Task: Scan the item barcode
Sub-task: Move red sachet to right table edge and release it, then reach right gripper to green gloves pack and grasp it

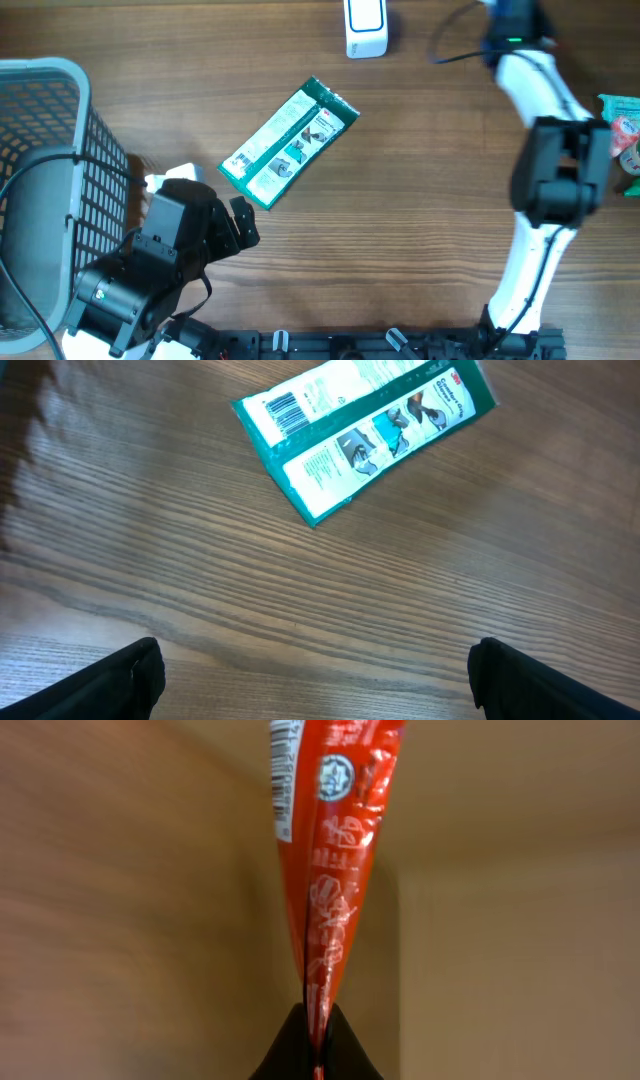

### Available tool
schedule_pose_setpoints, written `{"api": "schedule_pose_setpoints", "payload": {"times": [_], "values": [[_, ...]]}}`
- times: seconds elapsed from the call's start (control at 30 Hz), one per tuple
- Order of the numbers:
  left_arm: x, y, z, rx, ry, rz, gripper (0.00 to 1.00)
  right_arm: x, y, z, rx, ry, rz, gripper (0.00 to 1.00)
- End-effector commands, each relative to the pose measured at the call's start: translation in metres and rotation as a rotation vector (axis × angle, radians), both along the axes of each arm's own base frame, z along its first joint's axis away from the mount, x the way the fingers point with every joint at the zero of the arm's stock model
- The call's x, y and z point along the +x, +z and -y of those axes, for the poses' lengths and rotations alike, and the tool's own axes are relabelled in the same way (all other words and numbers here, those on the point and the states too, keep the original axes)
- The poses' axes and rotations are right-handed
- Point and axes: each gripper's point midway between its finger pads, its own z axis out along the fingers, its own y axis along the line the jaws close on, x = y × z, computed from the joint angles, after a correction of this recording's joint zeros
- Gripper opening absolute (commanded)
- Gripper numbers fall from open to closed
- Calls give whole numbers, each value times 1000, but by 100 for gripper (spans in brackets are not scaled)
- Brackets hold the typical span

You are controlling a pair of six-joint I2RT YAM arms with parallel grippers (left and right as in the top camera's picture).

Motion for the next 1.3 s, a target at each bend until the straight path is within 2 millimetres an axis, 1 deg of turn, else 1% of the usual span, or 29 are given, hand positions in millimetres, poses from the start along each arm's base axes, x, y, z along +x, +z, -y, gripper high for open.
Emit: {"api": "schedule_pose_setpoints", "payload": {"times": [0.0,0.07,0.13,0.2,0.27,0.33,0.43,0.5,0.57,0.63,0.67,0.7,0.73,0.77,0.8,0.83,0.87,0.9,0.93,0.97,1.0,1.03,1.07,1.1,1.13,1.17,1.2,1.23,1.27], "values": [[1,2,-2,2,15,11,100,-53,-4,88,130,-291,76,4],[1,2,-2,2,15,11,100,-89,-9,143,178,-458,135,4],[1,2,-2,2,15,11,100,-118,-11,185,182,-554,150,4],[1,2,-2,2,15,11,100,-140,-11,214,180,-614,158,4],[1,2,-2,2,15,11,100,-176,-15,256,224,-710,208,4],[1,2,-2,1,16,11,100,-204,-25,281,313,-766,249,4],[1,2,-2,2,15,11,100,-223,-48,291,485,-758,256,4],[1,2,-2,1,16,11,100,-228,-56,291,544,-750,255,5],[1,2,-2,1,16,11,100,-225,-57,289,582,-747,280,9],[1,2,-2,2,15,11,100,-213,-50,280,588,-714,288,28],[1,2,-2,2,15,11,100,-207,-43,277,583,-699,300,36],[1,2,-2,1,16,11,100,-200,-32,273,580,-688,325,47],[1,2,-2,2,15,11,100,-195,-19,271,577,-678,355,50],[1,2,-2,1,16,11,100,-189,0,267,574,-666,403,57],[1,2,-2,2,15,11,100,-179,35,258,574,-626,479,65],[1,2,-2,2,15,11,100,-166,63,244,591,-556,526,76],[1,2,-2,2,15,11,100,-153,85,227,628,-480,563,89],[1,2,-2,2,15,11,100,-142,105,209,683,-412,603,100],[1,2,-2,2,15,11,100,-122,135,171,808,-287,657,100],[1,2,-2,2,15,11,100,-112,149,144,902,-216,677,100],[1,2,-2,2,15,11,100,-103,163,107,1038,-146,682,100],[1,2,-2,2,15,11,100,-95,170,68,1195,-110,670,100],[1,2,-2,2,15,11,100,-90,171,36,1318,-104,643,100],[1,2,-2,2,15,11,100,-86,163,-9,1500,-166,582,100],[1,2,-2,1,16,11,100,-87,149,-38,1597,-262,523,100],[1,2,-2,1,16,11,100,-90,130,-84,1684,-364,411,100],[1,2,-2,2,15,11,100,-92,117,-122,1721,-396,325,100],[1,2,-2,2,15,11,100,-93,108,-149,1743,-408,271,100],[1,2,-2,2,15,11,100,-99,92,-197,1774,-434,171,100]]}}
